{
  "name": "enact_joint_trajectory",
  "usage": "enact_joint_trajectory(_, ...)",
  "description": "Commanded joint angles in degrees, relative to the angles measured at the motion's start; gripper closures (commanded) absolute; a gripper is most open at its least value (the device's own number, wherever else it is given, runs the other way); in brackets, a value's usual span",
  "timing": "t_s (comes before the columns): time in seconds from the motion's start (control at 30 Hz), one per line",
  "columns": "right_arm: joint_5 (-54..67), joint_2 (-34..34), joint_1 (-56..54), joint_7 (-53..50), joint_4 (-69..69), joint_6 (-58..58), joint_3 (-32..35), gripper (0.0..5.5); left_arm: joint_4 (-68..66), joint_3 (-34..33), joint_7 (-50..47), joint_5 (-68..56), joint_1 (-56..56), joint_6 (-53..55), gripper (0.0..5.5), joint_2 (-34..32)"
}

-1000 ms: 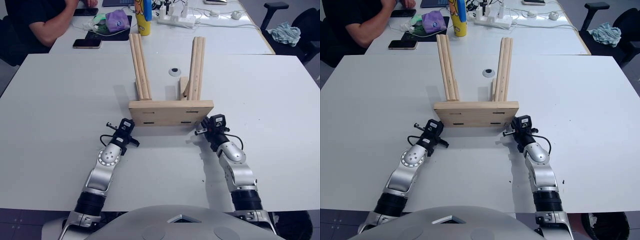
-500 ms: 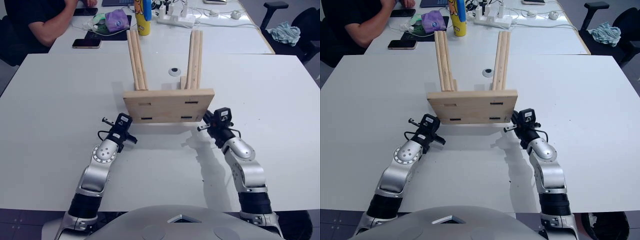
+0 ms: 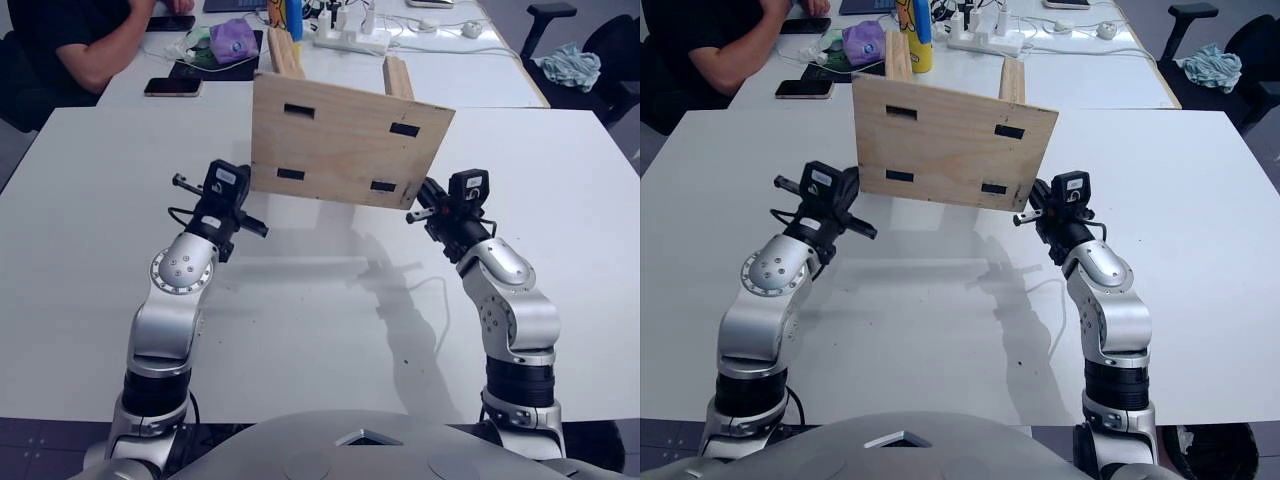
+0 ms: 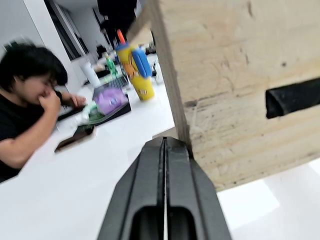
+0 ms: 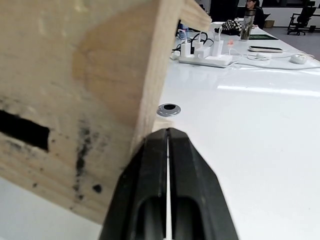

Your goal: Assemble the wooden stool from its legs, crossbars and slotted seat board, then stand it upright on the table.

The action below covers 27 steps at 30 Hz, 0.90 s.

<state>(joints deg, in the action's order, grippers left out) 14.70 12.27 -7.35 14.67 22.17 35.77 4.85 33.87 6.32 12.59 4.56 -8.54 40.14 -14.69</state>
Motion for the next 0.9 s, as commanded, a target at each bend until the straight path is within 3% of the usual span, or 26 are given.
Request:
enact_joint_trajectory(0.03,6.07,-3.08,-6.97,1.87,4.33,1.78,-1.91,5.50,2.38,3.82,4.73,-4.94,-3.66,0.32,5.50,1.82)
enact_joint_trajectory(0.47,9.25,-4.15,-12.31,-0.63,5.73,5.94,0.50,5.50,2.45,0.26,4.13,-6.29,-9.13,2.24,5.50,2.10)
enact_joint_trajectory(0.9,7.38,-4.68,-17.81,-3.01,-0.06,3.87,2.86,5.50,-6.17,-0.76,4.19,-5.73,-15.58,2.04,5.50,1.78)
